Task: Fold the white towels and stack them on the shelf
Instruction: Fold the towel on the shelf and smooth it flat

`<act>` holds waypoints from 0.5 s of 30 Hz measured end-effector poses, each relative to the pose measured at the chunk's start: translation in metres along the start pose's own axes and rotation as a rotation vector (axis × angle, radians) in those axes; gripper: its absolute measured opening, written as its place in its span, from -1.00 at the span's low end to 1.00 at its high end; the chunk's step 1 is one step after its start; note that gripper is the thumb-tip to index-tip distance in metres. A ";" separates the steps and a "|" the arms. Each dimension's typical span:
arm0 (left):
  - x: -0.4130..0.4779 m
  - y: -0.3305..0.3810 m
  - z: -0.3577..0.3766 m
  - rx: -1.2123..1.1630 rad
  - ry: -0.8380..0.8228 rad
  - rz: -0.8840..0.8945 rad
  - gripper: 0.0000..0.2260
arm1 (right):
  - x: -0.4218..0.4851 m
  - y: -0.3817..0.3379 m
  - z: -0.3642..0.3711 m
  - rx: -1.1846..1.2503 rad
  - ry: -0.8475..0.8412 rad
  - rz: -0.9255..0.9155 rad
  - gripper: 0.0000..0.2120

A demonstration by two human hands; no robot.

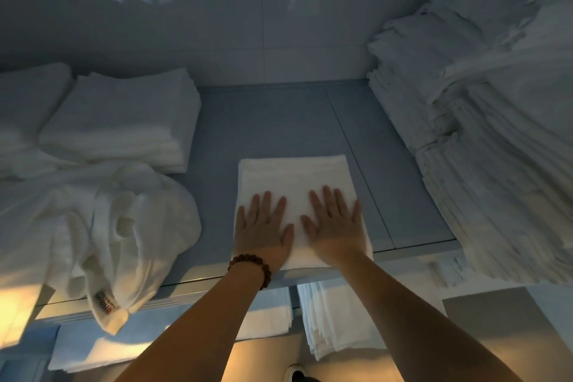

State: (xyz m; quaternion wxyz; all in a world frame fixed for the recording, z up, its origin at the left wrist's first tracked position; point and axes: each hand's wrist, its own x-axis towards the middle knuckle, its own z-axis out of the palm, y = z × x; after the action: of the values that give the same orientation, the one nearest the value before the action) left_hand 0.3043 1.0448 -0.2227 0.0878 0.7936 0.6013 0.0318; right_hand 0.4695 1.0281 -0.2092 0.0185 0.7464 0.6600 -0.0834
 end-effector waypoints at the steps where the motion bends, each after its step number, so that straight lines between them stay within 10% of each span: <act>1: -0.001 -0.004 -0.001 -0.017 -0.003 -0.022 -0.45 | -0.002 0.006 0.000 0.008 0.001 0.048 -0.41; 7: 0.009 0.002 -0.012 0.026 -0.009 -0.233 -0.46 | 0.008 0.012 -0.008 0.016 -0.010 0.260 -0.42; 12: 0.058 0.019 -0.020 0.034 0.033 -0.025 -0.50 | 0.054 -0.027 -0.014 0.033 0.056 -0.220 -0.46; 15: 0.087 0.001 -0.018 0.000 -0.029 -0.013 -0.52 | 0.079 -0.021 -0.013 -0.018 0.006 -0.178 -0.47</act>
State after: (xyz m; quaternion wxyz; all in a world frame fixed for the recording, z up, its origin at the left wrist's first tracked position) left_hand 0.3265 1.1300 -0.2096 0.0969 0.7900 0.6051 0.0197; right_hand 0.4595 1.1104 -0.2066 0.0158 0.6850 0.7243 -0.0766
